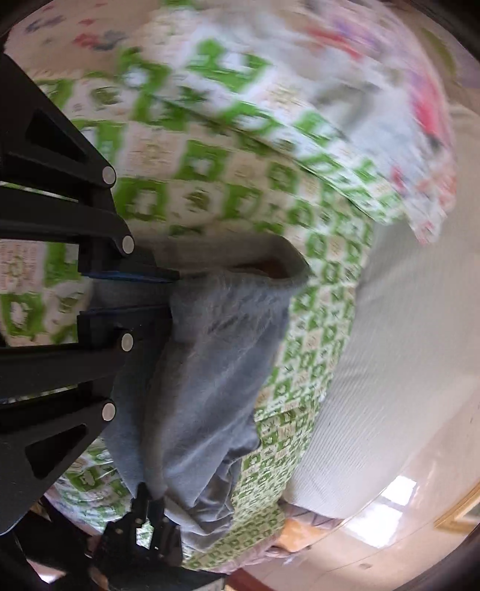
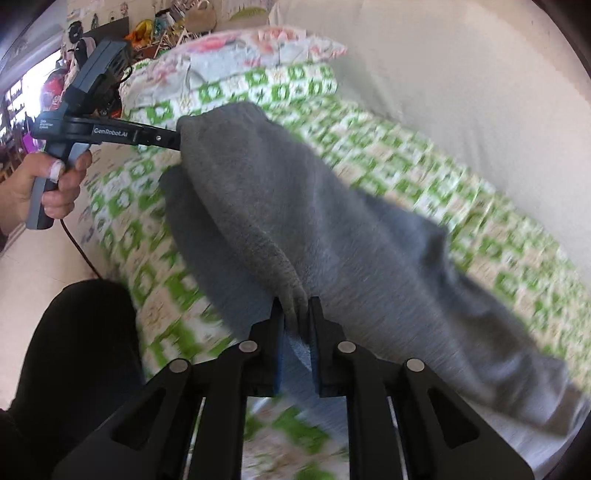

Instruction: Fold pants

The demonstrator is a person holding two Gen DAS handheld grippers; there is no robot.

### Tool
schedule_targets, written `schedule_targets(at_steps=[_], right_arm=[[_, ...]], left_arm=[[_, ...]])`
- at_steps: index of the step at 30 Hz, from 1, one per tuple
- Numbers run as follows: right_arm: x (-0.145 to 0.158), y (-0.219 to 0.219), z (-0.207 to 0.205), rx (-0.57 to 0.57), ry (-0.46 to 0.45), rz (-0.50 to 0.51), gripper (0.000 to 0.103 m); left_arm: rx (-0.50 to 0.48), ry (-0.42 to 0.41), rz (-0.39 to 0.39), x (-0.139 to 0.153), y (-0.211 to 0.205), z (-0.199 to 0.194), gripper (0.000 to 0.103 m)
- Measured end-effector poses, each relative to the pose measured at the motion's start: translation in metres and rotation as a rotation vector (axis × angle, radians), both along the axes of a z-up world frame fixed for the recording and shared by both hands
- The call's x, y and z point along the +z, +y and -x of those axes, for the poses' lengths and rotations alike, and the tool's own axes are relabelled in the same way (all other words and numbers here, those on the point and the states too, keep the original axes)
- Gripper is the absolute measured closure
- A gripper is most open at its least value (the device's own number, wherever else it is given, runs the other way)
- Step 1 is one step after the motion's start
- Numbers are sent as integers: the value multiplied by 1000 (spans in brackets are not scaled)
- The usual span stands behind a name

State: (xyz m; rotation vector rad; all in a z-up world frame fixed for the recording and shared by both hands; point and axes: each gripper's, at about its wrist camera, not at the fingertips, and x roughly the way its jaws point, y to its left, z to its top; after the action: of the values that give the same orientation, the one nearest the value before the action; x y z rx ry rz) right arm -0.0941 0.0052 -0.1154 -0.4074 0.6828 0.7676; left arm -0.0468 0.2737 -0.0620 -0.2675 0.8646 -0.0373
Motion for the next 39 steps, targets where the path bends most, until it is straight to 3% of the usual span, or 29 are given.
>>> schedule_targets(at_steps=[6,8,10,14,16,21,27,32,37,39], right_arm=[[-3,-10,7,-23,88,-72,79],[3,-11,6,-26,98,-100,77],[10,-10,6,-10,108,-137,77],[27,0,4,25,118,-204,75],[32,8,1,33,112,-203,73],[47,34,-16,53,107,-209,58],[66,60,-50,55,113,-232,54],[74,82,-91,43,212,-287,49],[73,121,-125,59,301,-267,47],[70,146,-141,54,325,-213,42]], left_arm=[[52,25,48,-9,11,25,89],[77,35,75,-7,11,30,77],[125,38,115,-2,12,35,48],[202,32,209,6,8,37,41],[246,41,224,7,4,34,32],[358,66,305,-8,1,26,30],[468,151,377,-39,13,19,30],[520,147,418,-47,19,20,30],[560,142,453,-47,16,21,30],[582,142,467,-50,16,21,30]])
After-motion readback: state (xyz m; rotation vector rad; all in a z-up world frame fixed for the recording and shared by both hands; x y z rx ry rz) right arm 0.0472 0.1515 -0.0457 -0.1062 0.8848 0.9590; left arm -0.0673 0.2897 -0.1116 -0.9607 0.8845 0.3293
